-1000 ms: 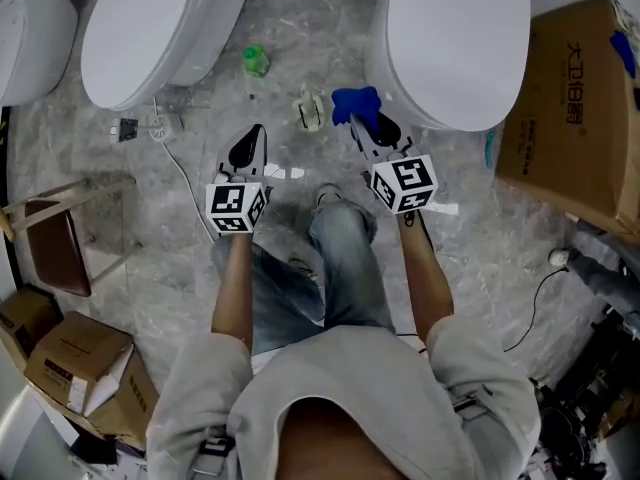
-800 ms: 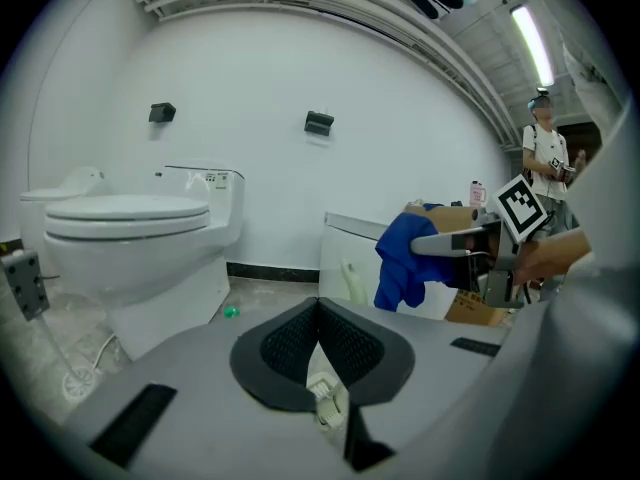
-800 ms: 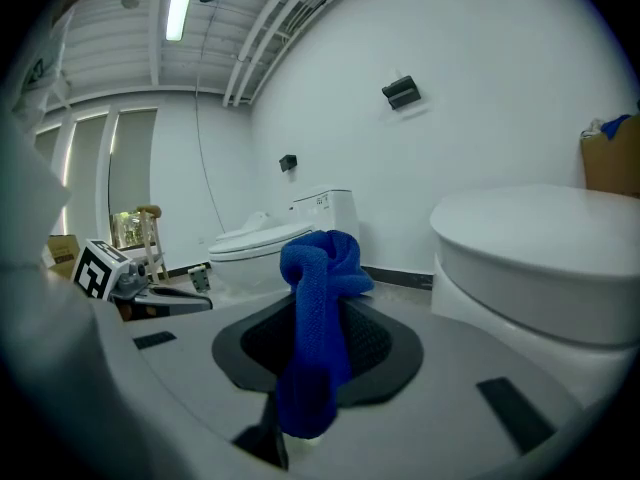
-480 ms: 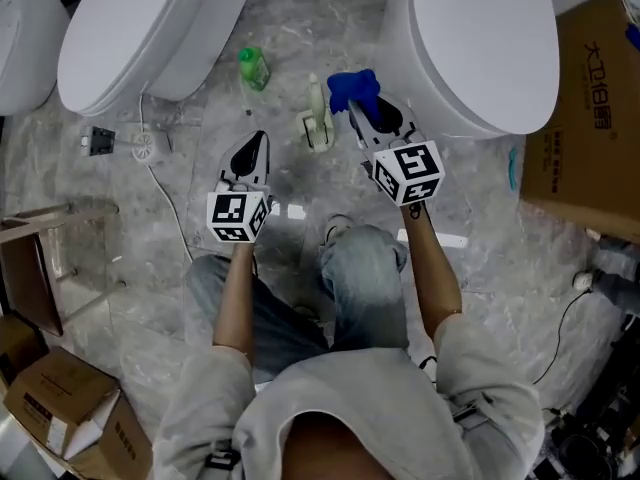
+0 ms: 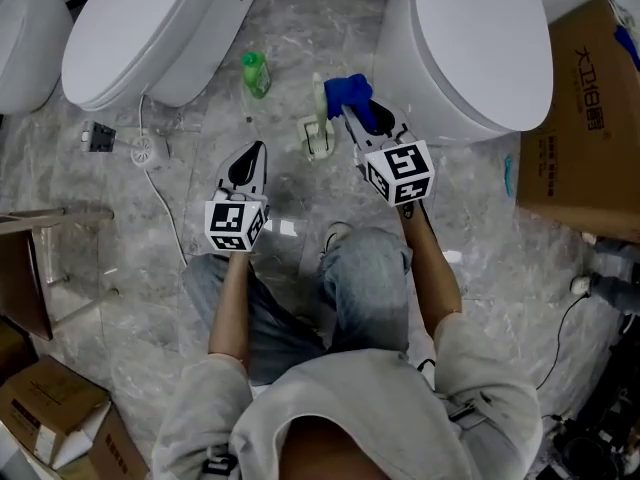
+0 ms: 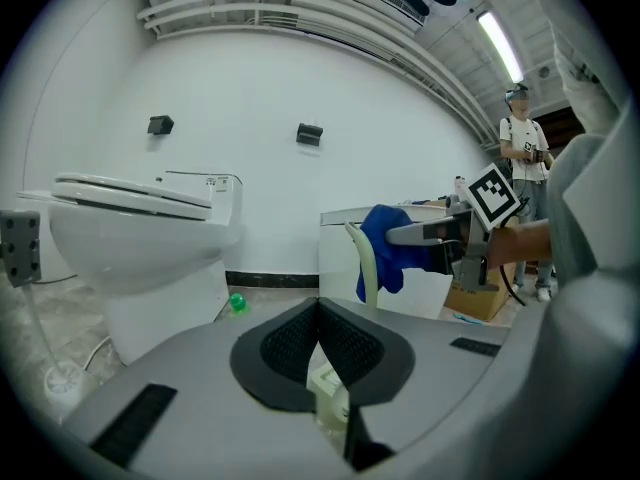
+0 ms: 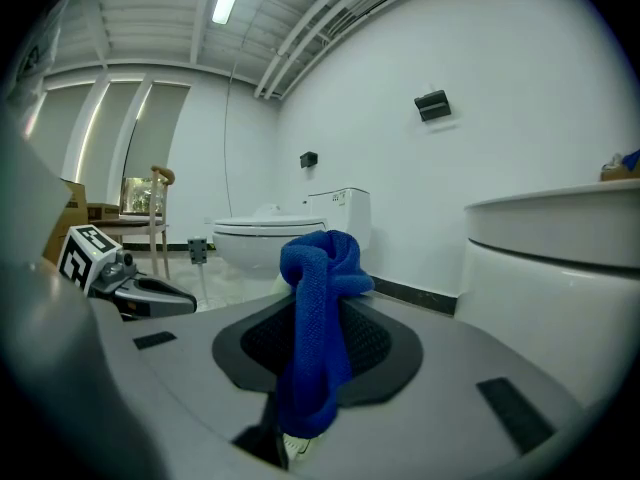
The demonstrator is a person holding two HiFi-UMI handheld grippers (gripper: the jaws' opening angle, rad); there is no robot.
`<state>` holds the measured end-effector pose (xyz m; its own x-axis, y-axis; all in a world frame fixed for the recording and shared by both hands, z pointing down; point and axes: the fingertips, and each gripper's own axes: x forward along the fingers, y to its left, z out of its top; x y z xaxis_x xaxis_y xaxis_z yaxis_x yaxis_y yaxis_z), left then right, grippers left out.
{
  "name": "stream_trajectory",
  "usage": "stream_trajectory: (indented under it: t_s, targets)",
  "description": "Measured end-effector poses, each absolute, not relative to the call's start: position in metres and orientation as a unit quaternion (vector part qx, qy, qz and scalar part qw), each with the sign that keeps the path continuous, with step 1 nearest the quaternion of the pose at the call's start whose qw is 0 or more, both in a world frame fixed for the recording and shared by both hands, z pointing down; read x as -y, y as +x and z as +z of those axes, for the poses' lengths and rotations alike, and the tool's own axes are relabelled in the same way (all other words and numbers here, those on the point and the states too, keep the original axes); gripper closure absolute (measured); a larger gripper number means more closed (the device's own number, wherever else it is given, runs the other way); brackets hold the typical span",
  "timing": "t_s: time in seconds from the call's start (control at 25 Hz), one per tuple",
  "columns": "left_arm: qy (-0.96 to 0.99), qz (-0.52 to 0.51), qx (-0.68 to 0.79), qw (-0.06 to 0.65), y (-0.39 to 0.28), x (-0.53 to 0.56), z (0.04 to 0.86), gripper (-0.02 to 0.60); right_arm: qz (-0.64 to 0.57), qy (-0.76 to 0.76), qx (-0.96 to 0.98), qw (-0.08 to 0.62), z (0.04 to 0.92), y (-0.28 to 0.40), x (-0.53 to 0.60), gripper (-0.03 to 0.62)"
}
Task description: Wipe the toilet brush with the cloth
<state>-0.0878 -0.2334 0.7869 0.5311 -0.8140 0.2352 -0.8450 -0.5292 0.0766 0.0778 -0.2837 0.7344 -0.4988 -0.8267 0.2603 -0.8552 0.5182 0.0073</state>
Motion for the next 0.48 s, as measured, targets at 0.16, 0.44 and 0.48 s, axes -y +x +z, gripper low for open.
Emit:
stream_trajectory:
  t_s: [0.16,0.44,0.48]
  targets:
    - [0.873,0.086,0.472,0.089,-0.085,0.235,0.787,0.563,0.072,0.486,0.86,0.134,0.756,0.079,0.276,0.49]
    - [0.87,0.088,0.477,0.093,-0.088,0.234,0.791,0.563,0.102,0.473,0.859,0.169,0.806,0.073,0.261,0.49]
    - [0.869,0.088,0.478,0.093,-0.09,0.234,0.792,0.563,0.108,0.471,0.858,0.173,0.813,0.072,0.259,0.49]
